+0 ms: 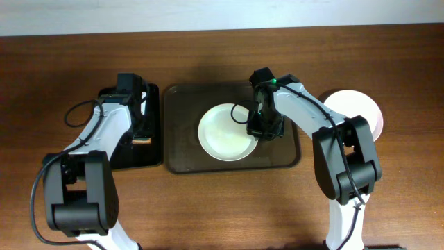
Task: Clean dirty plates on tray and stack at the side
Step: 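Return the sponge to the black holder with the left gripper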
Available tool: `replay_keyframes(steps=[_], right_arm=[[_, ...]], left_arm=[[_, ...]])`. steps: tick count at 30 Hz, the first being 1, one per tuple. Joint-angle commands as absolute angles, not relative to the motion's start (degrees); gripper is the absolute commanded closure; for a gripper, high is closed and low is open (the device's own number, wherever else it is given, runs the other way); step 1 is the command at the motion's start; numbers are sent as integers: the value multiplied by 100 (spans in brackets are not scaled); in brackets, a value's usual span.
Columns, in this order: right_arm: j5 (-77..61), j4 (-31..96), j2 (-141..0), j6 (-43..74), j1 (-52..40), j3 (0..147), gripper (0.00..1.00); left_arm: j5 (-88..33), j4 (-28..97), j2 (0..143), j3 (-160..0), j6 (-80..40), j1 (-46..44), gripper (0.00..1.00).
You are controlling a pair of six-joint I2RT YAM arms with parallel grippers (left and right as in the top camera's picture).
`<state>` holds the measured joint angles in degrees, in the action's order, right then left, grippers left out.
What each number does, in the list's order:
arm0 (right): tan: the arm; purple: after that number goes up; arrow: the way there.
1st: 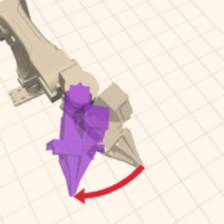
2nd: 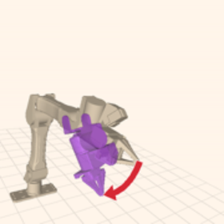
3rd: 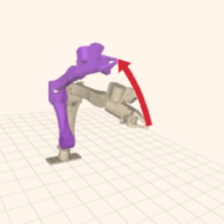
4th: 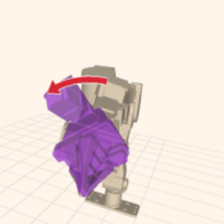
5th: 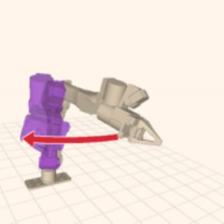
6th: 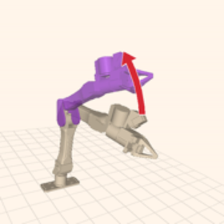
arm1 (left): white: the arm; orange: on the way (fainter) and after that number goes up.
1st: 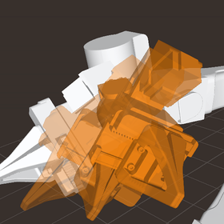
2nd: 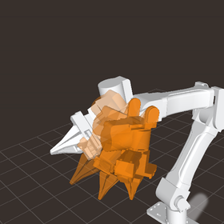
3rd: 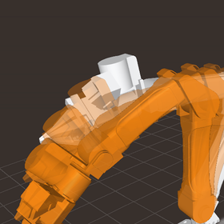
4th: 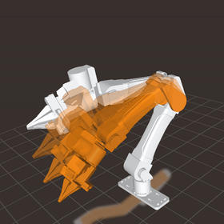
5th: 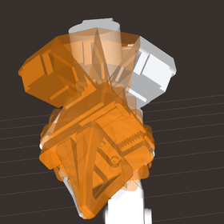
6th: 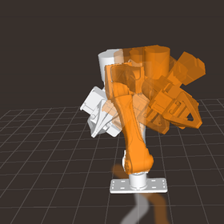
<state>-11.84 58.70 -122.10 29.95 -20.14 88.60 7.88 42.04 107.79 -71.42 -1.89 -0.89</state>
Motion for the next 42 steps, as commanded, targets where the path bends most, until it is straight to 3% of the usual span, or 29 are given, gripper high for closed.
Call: replay_keyframes(steps=[1, 6, 7, 8, 16, 17, 18, 19, 20, 28, 36, 38, 40, 42], right_arm=[[-1024, 5907, -12285, 2980, -2056, 8829, 96], [-1024, 5907, -12285, 2980, -2056, 8829, 96], [-1024, 5907, -12285, 2980, -2056, 8829, 96], [-1024, 5909, -12285, 2980, -2056, 8829, 96], [-1024, 5909, -12285, 2978, -2056, 8829, 96], [-1022, 5909, -12285, 2978, -2056, 8829, 96], [-1022, 5907, -12285, 2980, -2056, 8829, 96], [-1022, 5905, -12285, 2980, -2056, 8829, 96], [-1022, 5902, -12285, 2978, -2056, 8829, 96], [-1022, 5887, -12285, 2980, -2056, 8829, 96], [-1024, 5892, -12285, 2980, -2056, 8829, 96], [-1024, 5894, -12285, 2980, -2056, 8829, 96], [-1024, 5896, -12285, 2980, -2056, 8829, 96], [-1024, 5896, -12285, 2980, -2056, 8829, 96]], left_arm=[[727, 4195, 11059, -7111, -121, -64, 43], [661, 4141, 11373, -7111, -123, -62, 48], [663, 4128, 11395, -7111, -121, -64, 65], [666, 4117, 11389, -7113, -121, -62, 98], [803, 4123, 11015, -7120, -123, -51, 100], [847, 4104, 10912, -7120, -121, -51, 91], [888, 4058, 10818, -7120, -121, -51, 54], [906, 4023, 10774, -7120, -121, -51, 35], [906, 3953, 10713, -7120, -121, -51, 28], [827, 3371, 10840, -7118, -121, -58, 19], [617, 3146, 11391, -7118, -123, -58, 19], [589, 3100, 11432, -7118, -121, -58, 29], [576, 3063, 11415, -7120, -123, -58, 52], [578, 3050, 11404, -7120, -123, -58, 95]])
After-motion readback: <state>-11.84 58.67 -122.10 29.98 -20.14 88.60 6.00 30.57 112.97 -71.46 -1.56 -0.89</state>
